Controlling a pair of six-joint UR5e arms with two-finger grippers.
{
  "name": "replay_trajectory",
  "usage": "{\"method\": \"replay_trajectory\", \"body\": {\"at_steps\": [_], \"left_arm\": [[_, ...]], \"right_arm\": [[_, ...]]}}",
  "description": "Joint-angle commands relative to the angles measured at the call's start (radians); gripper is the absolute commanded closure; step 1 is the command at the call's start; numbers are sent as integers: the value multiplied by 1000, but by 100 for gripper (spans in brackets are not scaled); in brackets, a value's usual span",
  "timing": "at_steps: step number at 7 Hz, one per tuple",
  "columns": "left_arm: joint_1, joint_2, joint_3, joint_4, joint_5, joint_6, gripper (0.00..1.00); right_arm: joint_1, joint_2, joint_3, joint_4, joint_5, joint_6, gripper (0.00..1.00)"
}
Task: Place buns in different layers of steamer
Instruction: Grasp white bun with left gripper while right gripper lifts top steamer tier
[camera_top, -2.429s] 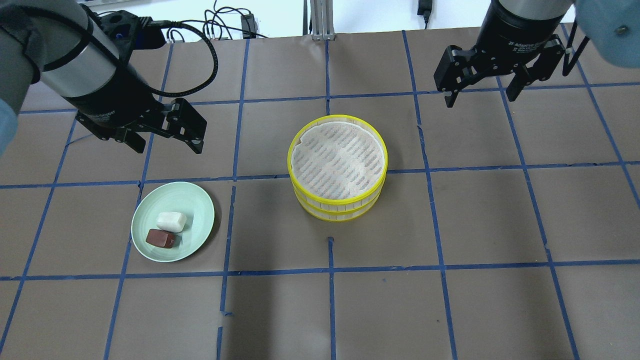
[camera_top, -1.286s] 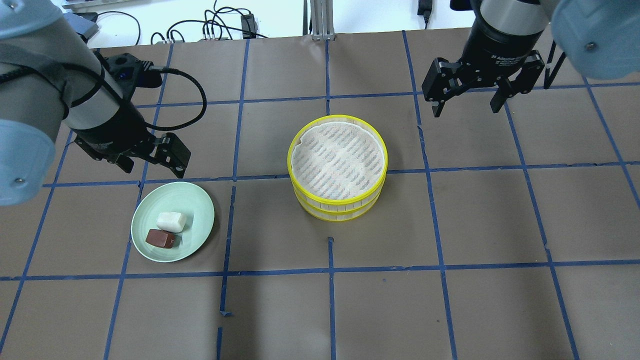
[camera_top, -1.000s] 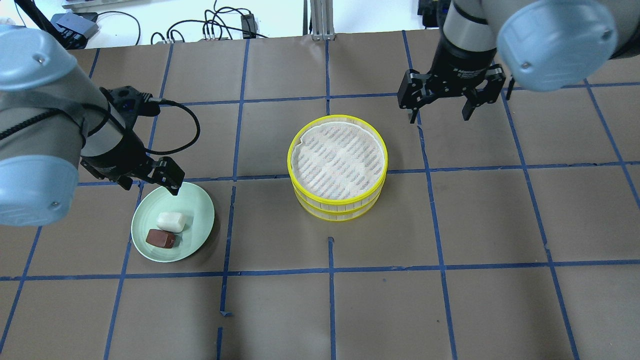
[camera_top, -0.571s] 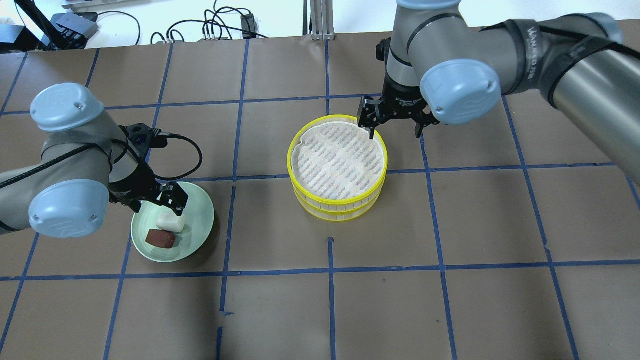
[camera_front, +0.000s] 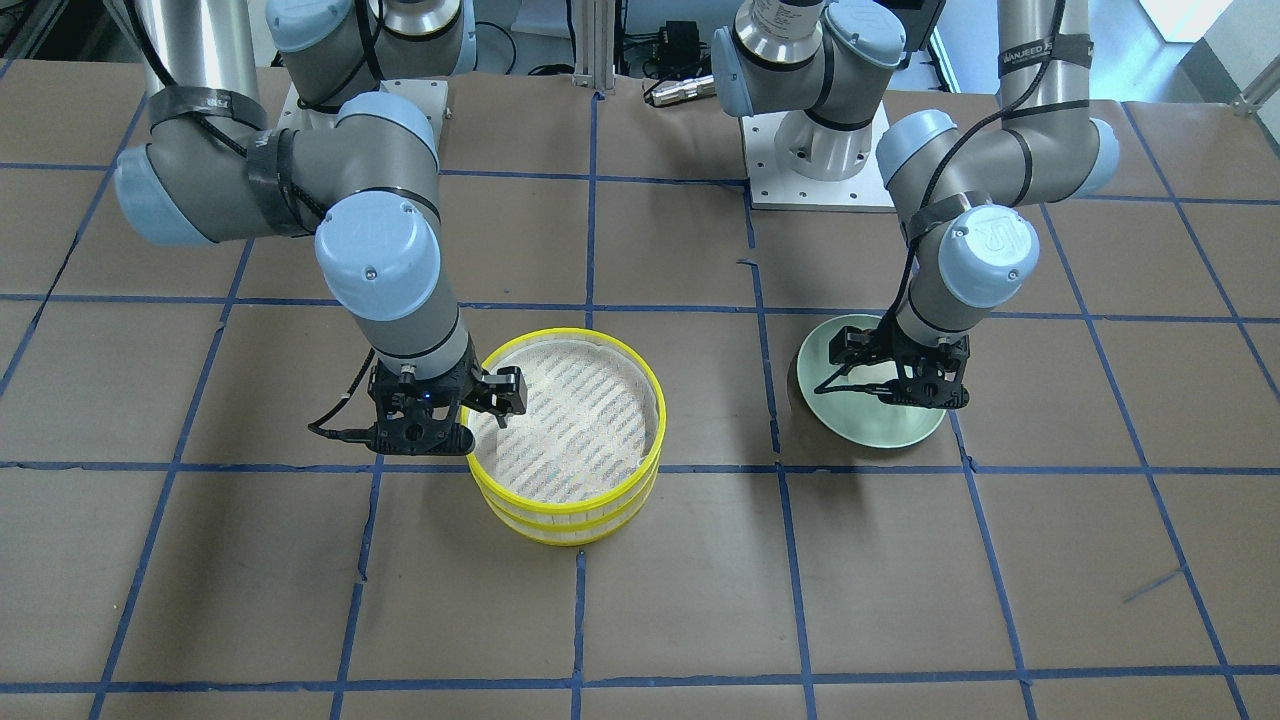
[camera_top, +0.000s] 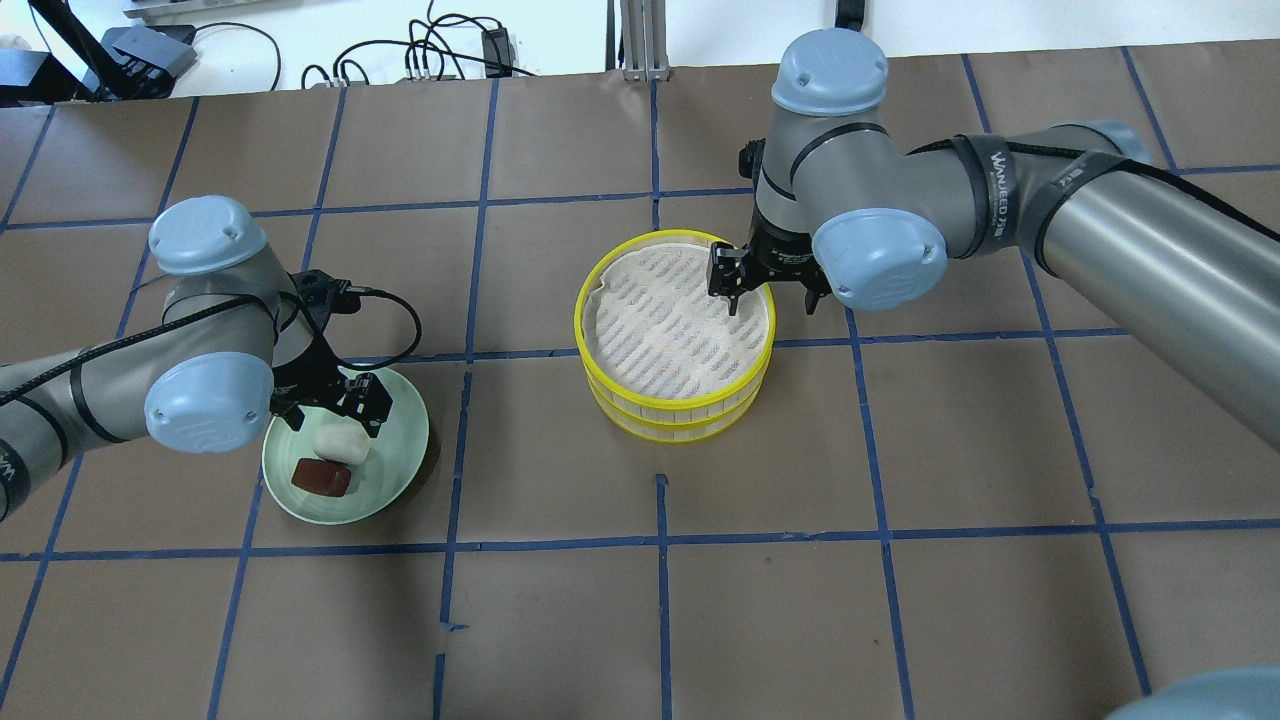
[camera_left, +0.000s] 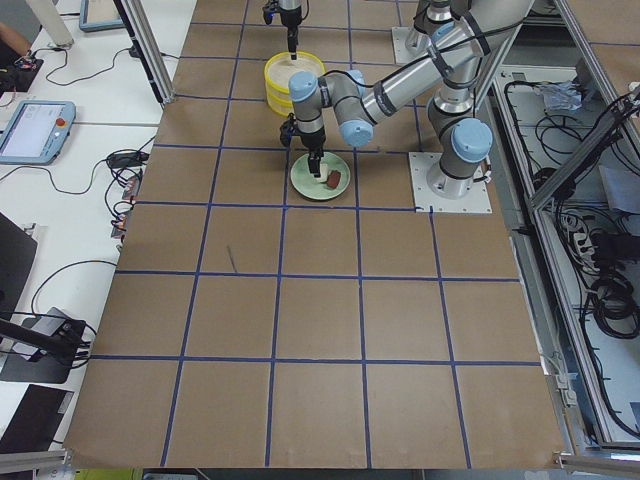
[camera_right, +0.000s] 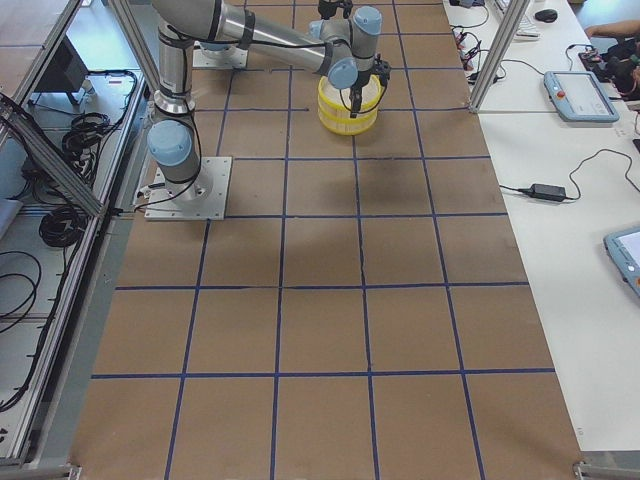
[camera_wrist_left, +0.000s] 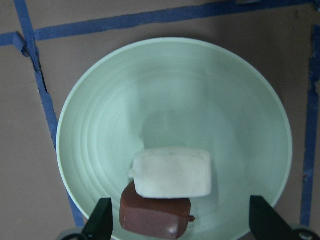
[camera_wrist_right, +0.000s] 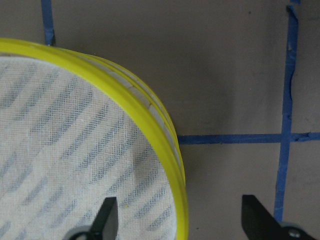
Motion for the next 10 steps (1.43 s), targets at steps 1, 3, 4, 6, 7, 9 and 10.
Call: {"method": "replay_trajectory", "body": {"at_steps": [1, 3, 4, 6, 7, 9, 10], "left_arm": [[0, -35, -10, 9, -1, -6, 8], [3, -26, -23, 7, 2, -21, 47], [18, -14, -9, 9, 17, -24, 69], [8, 19, 92, 4, 27, -46, 91], [-10, 49, 144, -8, 22, -55, 91], [-72, 64, 242, -74, -161, -262, 91], [-139, 41, 296, -74, -236, -405, 91]], "right_arm": [[0, 7, 4, -8, -2, 7, 64], [-2, 8, 3, -5, -7, 5, 92], [-2, 4, 3, -5, -16, 7, 92], [-21, -38, -32, 27, -9, -7, 92], [-69, -76, -51, 95, -16, -106, 92], [-243, -72, -49, 100, -50, -284, 92], [-308, -68, -42, 104, -96, -377, 92]]}}
